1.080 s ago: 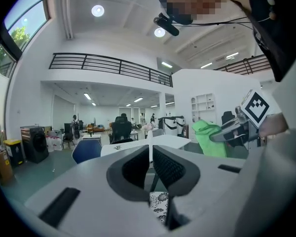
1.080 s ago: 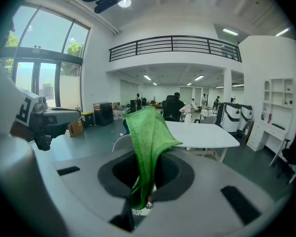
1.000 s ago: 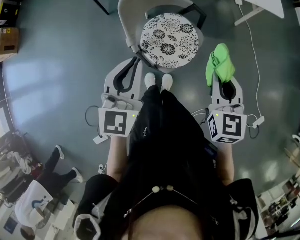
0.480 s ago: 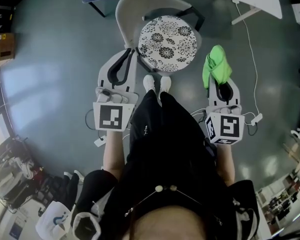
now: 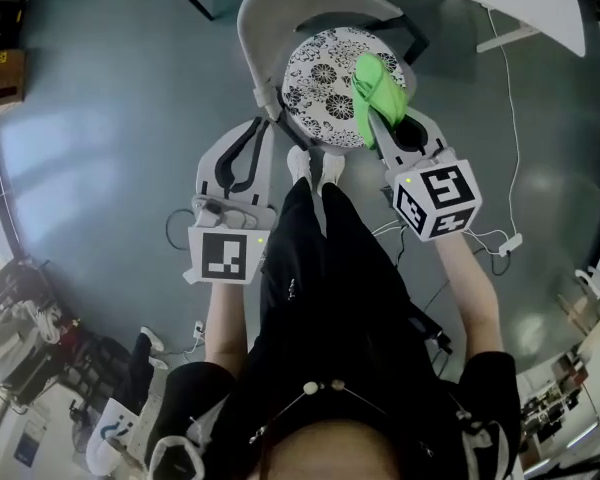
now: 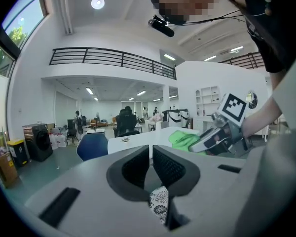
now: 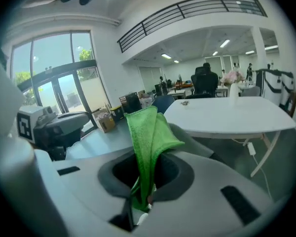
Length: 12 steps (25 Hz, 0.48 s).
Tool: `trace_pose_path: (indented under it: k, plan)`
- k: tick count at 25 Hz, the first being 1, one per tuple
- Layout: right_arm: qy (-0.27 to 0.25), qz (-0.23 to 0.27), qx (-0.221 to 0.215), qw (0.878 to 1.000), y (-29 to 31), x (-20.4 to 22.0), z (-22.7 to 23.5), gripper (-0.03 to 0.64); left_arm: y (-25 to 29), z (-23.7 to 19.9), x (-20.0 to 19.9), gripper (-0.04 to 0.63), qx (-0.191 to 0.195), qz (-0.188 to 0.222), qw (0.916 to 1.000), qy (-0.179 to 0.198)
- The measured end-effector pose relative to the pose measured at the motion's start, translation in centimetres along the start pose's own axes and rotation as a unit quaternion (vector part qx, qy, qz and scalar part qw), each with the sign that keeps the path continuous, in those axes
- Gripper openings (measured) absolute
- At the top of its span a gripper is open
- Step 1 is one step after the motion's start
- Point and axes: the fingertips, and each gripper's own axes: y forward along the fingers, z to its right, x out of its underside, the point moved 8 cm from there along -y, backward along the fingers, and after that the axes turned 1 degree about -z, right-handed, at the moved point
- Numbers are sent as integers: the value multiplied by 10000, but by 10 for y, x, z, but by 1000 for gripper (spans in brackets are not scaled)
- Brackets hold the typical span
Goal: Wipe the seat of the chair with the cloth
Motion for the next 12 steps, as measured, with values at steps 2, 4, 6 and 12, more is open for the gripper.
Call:
trace_pose_path:
  k: [2,4,6,12]
  plan:
    - [325,-174,-228,9991,32,9,4,46,-1,-2,9,25,-59,-110,9999,71]
    - [645,-374,-458,9962,65,20,8,46,-1,-4,20,25,-112,-203,9997,10]
    - [1066,-573,-671,9904,100,34,14,46,-1,-4,34,25,-142,-354,9991,-157]
    - [2188,-992,-881,9667,212,87,42,46,4,2,76,26,-85,-707,9963,-473]
